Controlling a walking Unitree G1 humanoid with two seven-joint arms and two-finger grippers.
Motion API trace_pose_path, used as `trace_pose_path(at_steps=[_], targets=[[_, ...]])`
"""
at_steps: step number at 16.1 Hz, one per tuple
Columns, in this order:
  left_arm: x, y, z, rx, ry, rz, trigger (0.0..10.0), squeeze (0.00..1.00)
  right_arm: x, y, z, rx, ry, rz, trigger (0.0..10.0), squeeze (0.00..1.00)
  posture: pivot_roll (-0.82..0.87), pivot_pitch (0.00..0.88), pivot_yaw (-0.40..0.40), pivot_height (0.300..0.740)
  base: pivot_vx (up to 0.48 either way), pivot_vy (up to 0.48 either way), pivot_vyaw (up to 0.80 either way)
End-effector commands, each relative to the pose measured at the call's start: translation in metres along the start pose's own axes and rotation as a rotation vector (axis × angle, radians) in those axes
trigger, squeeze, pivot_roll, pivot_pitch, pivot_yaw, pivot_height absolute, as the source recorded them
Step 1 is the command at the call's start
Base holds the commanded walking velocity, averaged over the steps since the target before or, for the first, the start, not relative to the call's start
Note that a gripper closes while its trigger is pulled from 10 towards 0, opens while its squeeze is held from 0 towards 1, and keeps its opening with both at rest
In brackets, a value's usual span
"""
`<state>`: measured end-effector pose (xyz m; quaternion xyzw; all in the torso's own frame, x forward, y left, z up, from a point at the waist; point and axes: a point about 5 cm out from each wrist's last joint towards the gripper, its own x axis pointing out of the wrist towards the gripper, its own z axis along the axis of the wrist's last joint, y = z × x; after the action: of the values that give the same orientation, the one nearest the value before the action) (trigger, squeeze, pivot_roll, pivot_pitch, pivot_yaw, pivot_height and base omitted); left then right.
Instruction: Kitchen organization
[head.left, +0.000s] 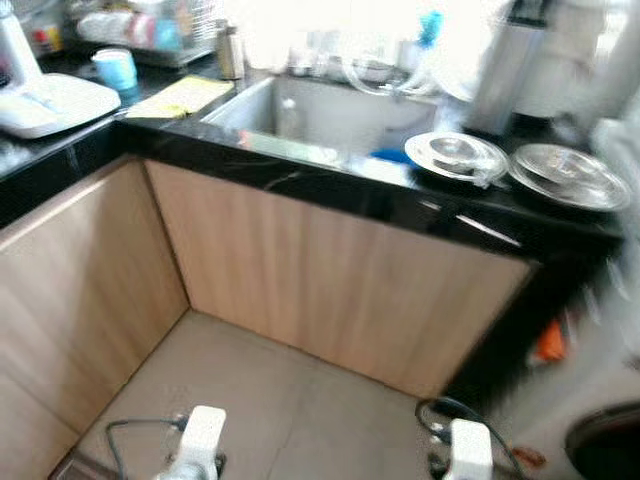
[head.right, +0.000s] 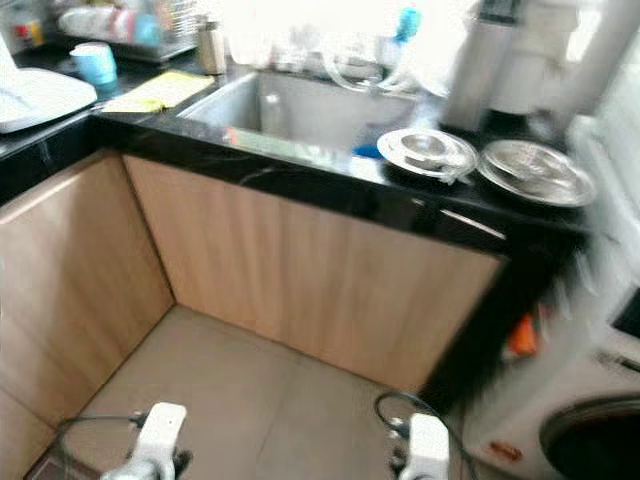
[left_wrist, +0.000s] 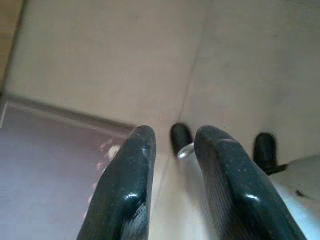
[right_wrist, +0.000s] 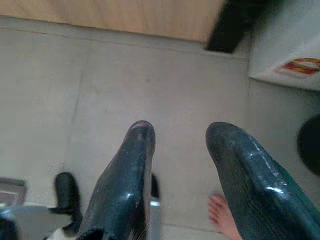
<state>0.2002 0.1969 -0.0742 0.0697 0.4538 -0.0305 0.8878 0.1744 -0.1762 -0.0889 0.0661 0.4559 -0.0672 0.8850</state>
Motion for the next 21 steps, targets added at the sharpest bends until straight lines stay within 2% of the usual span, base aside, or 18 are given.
trace_pose_path(at_steps=[1,16,21], targets=[[0.0003,-0.0019,0.0002,0.019,0.002,-0.008,10.0,0.0,0.0005,-0.0004,0.0036,0.009,-0.015,-0.003,10.0,0.0,0.0,0.039,-0.057,0.74,0.368,0.0,0.0],[0.0007,-0.0014,0.0028,0.006,-0.003,-0.002,10.0,0.0,0.0009,-0.0005,0.006,0.008,-0.02,-0.009,10.0,0.0,0.0,0.081,-0.063,0.74,0.368,0.0,0.0],[0.0009,-0.0022,0.0046,-0.014,-0.015,-0.008,10.0,0.0,0.0012,-0.0004,0.007,0.009,-0.02,-0.009,10.0,0.0,0.0,0.083,-0.062,0.74,0.0,0.0,0.0]])
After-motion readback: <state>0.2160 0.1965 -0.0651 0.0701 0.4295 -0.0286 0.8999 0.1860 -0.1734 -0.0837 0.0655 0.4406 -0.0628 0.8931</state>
